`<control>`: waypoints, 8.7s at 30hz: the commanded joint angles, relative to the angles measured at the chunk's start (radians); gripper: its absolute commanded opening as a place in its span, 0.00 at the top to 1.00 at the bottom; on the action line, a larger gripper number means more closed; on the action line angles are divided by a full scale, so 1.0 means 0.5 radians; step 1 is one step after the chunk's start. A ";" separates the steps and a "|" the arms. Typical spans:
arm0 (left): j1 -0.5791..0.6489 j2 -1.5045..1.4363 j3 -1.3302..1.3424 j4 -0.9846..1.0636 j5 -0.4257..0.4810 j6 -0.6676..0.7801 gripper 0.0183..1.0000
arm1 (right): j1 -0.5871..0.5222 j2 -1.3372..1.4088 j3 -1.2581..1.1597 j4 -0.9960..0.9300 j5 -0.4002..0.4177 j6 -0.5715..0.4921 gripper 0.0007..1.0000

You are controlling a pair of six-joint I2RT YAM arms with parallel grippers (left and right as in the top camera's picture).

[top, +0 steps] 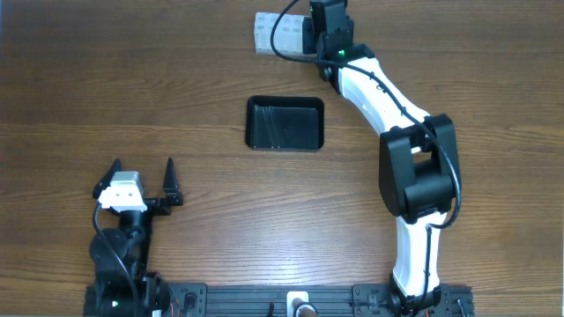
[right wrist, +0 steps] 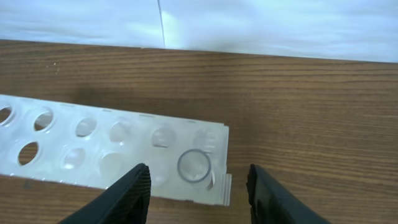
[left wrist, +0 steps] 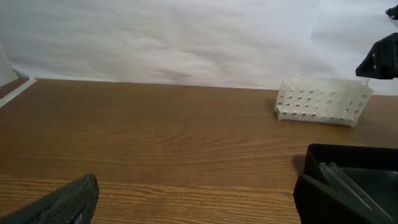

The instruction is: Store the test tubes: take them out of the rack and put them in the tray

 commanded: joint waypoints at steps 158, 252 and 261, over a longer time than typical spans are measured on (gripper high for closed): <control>0.009 -0.018 -0.013 0.001 0.027 0.027 0.00 | -0.126 -1.167 -0.323 -1.091 -0.651 -0.291 0.46; 0.009 -0.018 -0.013 0.001 0.027 0.027 0.00 | -0.497 -4.255 -3.375 0.163 -0.388 -0.394 0.01; 0.009 -0.018 -0.013 0.001 0.027 0.027 0.00 | -0.497 -4.255 -3.375 0.164 -0.388 -0.394 0.01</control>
